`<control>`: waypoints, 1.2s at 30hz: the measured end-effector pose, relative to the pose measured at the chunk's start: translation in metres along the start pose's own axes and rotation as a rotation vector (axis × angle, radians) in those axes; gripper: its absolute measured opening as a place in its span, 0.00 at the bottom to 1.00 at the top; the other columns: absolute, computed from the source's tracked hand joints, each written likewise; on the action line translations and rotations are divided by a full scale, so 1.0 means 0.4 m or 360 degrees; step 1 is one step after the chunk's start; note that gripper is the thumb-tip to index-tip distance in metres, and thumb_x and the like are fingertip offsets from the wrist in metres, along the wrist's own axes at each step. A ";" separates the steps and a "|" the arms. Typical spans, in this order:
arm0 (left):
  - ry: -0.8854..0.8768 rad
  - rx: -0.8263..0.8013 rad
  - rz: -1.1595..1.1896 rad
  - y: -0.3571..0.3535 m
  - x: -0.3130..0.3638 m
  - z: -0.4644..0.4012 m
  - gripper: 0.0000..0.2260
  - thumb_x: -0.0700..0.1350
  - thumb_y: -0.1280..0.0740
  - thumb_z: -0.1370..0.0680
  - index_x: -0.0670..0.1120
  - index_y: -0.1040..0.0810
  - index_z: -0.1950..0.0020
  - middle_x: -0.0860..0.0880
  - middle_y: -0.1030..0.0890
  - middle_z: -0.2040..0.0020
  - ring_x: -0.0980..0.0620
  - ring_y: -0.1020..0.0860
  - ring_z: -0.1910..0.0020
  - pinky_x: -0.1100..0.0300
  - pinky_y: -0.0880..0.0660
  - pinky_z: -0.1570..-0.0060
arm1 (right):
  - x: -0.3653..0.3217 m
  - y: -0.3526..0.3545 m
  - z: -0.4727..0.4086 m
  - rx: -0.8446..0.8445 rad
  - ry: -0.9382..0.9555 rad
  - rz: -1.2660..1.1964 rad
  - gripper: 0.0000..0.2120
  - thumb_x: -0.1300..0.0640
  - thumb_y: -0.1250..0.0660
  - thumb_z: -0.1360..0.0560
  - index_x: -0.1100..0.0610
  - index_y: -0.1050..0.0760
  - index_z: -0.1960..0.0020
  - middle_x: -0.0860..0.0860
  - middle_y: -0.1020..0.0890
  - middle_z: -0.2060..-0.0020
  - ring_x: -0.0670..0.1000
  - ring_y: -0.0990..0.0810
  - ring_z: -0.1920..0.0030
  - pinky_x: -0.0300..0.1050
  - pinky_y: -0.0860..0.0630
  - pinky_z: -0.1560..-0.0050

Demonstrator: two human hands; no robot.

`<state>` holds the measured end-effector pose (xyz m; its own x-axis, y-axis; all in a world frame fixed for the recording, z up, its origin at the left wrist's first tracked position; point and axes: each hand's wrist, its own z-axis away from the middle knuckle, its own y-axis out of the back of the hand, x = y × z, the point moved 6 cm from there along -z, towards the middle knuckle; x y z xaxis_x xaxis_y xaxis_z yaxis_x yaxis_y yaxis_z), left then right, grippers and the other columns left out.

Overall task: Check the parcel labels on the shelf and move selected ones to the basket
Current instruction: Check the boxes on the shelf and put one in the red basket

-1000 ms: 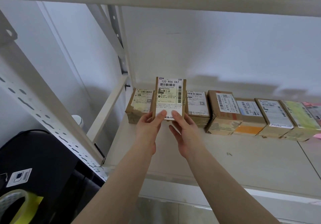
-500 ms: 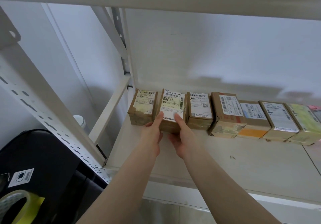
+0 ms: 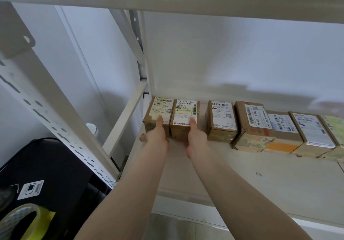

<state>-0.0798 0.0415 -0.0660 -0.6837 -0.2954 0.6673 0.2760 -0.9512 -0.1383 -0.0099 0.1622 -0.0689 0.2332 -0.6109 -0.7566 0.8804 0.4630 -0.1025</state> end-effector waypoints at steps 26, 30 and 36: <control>-0.0134 -0.0120 -0.0156 -0.024 0.014 -0.052 0.32 0.52 0.26 0.28 0.50 0.36 0.28 0.42 0.25 0.36 0.41 0.23 0.42 0.48 0.21 0.52 | 0.021 -0.021 -0.017 0.0082 0.0167 0.0285 0.51 0.22 0.34 0.50 0.50 0.30 0.34 0.55 0.26 0.38 0.59 0.27 0.39 0.60 0.26 0.36; -0.0132 -0.0111 -0.0150 -0.022 0.005 -0.034 0.40 0.52 0.27 0.26 0.53 0.47 0.22 0.43 0.30 0.31 0.39 0.27 0.37 0.44 0.22 0.44 | 0.012 -0.011 -0.008 0.0073 0.0145 0.0257 0.54 0.22 0.34 0.51 0.51 0.30 0.33 0.55 0.26 0.37 0.60 0.26 0.38 0.59 0.26 0.36; -0.0080 -0.0119 -0.0201 -0.002 -0.030 0.009 0.41 0.57 0.25 0.31 0.49 0.45 0.26 0.43 0.25 0.39 0.45 0.22 0.49 0.53 0.23 0.56 | -0.007 0.038 0.047 0.0038 0.0046 0.0135 0.47 0.28 0.30 0.36 0.57 0.32 0.28 0.54 0.30 0.33 0.54 0.26 0.56 0.50 0.23 0.44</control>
<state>-0.0691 0.0460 -0.0713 -0.6748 -0.1702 0.7182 0.1377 -0.9850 -0.1040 0.0105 0.1588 -0.0559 0.2954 -0.5512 -0.7804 0.8678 0.4964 -0.0221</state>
